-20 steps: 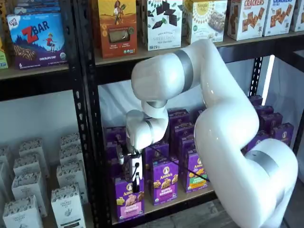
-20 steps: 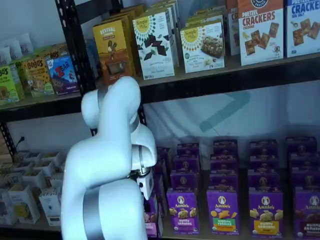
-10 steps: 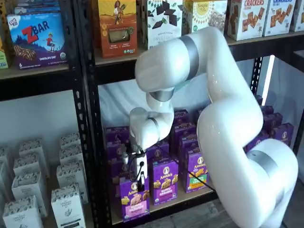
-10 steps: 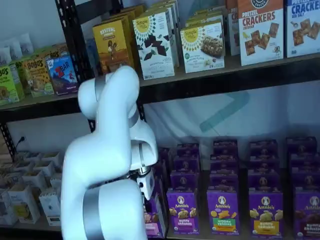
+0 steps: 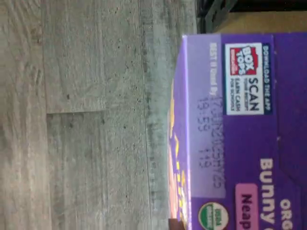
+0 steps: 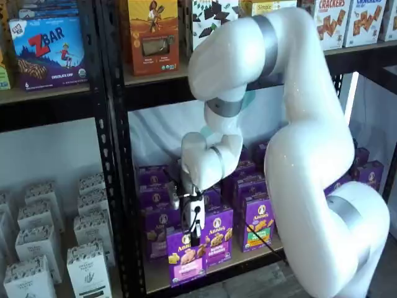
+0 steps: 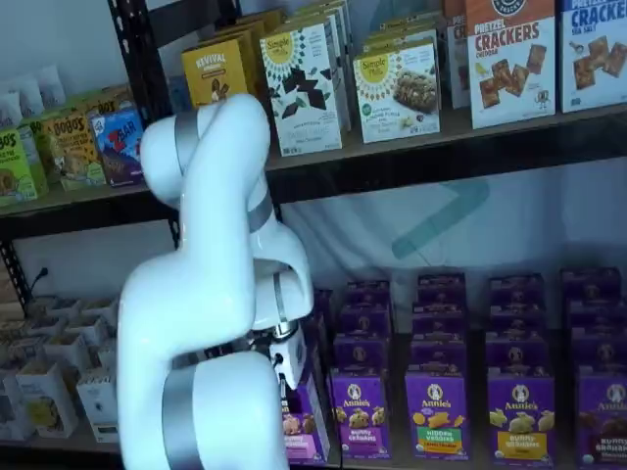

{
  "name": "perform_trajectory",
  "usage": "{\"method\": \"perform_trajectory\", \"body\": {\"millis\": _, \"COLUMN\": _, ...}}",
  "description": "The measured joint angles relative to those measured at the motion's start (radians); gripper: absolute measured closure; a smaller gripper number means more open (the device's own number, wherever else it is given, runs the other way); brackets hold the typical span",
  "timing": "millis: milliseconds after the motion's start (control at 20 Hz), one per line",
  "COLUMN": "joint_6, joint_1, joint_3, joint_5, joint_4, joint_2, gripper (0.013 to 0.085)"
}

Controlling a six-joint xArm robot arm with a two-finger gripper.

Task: Pick up the purple box with a pink patch in the middle, on the bottom shelf, the first box from the left

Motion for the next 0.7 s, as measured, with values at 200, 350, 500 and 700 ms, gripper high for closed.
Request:
{"method": "perform_trajectory", "body": {"millis": 200, "joint_6": -0.028, "joint_1": -0.025, "joint_3": 0.113, "joint_5": -0.037, "joint_4": 0.003, "joint_2": -0.104, "gripper": 0.0610}}
{"method": "perform_trajectory", "body": {"millis": 350, "joint_6": -0.018, "joint_1": -0.050, "joint_3": 0.189, "joint_5": -0.043, "joint_4": -0.032, "joint_2": -0.186, "gripper": 0.0610}}
{"method": "perform_trajectory", "body": {"millis": 500, "joint_6": 0.011, "joint_1": -0.076, "joint_3": 0.253, "joint_5": -0.032, "joint_4": -0.089, "joint_2": -0.263, "gripper": 0.0610}}
{"method": "perform_trajectory", "body": {"millis": 700, "joint_6": -0.049, "joint_1": -0.100, "joint_3": 0.328, "joint_5": -0.008, "joint_4": -0.053, "joint_2": -0.368, "gripper": 0.0610}}
